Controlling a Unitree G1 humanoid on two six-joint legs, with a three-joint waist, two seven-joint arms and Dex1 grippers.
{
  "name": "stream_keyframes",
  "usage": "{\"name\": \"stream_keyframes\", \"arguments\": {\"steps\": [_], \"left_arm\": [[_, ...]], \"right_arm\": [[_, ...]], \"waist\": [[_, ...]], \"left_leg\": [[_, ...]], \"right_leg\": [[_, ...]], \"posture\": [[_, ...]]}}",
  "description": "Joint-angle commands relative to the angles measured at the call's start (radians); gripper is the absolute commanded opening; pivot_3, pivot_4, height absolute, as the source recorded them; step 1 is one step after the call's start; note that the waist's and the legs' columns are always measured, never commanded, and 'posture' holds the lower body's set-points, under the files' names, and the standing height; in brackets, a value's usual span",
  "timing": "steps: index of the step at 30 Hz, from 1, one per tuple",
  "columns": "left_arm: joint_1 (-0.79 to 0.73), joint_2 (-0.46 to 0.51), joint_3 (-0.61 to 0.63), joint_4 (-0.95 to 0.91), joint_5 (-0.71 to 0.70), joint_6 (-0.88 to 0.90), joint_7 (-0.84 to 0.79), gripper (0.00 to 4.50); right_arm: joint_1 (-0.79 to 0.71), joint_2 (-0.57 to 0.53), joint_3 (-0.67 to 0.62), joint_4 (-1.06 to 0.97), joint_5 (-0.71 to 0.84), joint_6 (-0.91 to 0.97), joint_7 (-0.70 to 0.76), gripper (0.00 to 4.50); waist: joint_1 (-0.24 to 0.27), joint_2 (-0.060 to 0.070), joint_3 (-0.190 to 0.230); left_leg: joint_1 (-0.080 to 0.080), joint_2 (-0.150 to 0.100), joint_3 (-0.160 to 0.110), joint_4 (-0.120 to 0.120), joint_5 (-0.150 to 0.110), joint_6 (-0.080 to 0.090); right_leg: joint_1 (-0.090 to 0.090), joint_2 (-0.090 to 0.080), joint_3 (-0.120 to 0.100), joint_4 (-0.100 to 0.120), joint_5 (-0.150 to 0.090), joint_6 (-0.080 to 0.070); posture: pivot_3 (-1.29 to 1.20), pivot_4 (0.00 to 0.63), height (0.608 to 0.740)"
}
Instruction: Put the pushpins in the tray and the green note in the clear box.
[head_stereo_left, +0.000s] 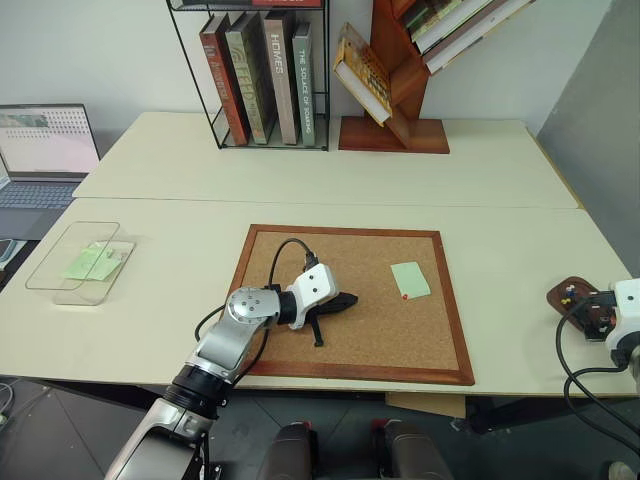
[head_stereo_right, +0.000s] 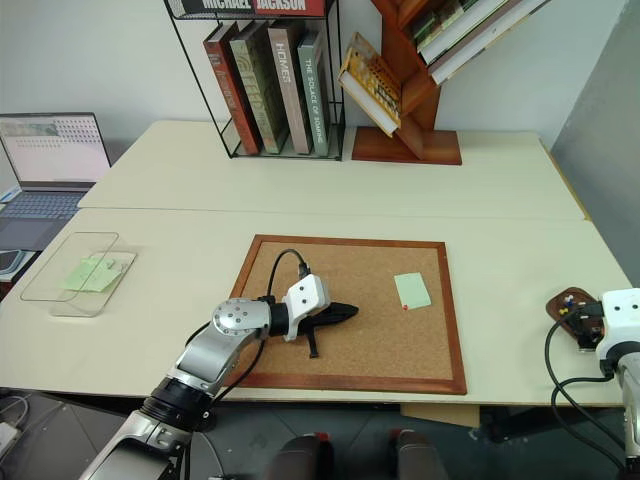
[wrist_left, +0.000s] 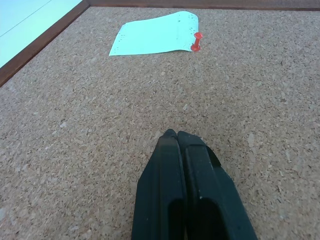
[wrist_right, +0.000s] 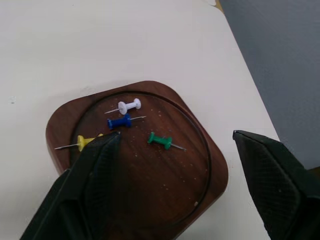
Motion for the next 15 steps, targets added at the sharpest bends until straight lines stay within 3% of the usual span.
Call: {"name": "stream_keyframes", "arguments": {"steps": [1, 6, 15], "left_arm": [[0.02, 0.015, -0.028, 0.038, 0.044, 0.019, -0.001, 0.0], [0.017, 0.015, -0.026, 0.042, 0.043, 0.019, -0.001, 0.0], [0.014, 0.015, -0.022, 0.038, 0.034, 0.027, -0.005, 0.0]], "right_arm": [[-0.021, -0.005, -0.062, -0.078, 0.097, -0.051, 0.068, 3.72], [-0.004, 0.009, 0.001, -0.221, 0.192, -0.039, 0.188, 3.72], [-0.038, 0.075, 0.299, -0.486, 0.242, 0.055, 0.264, 3.72]], "waist": [[0.0, 0.0, 0.0], [0.0, 0.001, 0.0], [0.0, 0.0, 0.0]], "left_leg": [[0.0, 0.0, 0.0, 0.0, 0.0, 0.0], [0.0, 0.0, -0.001, 0.0, 0.0, 0.0], [0.0, 0.001, -0.001, 0.0, 0.0, 0.0]], "right_leg": [[0.0, 0.0, 0.0, 0.0, 0.0, 0.0], [0.0, 0.0, 0.0, 0.0, 0.0, 0.0], [0.0, 0.0, -0.001, 0.0, 0.0, 0.0]], "posture": [[0.0, 0.15, 0.74], [0.0, 0.15, 0.74], [0.0, 0.15, 0.74]]}}
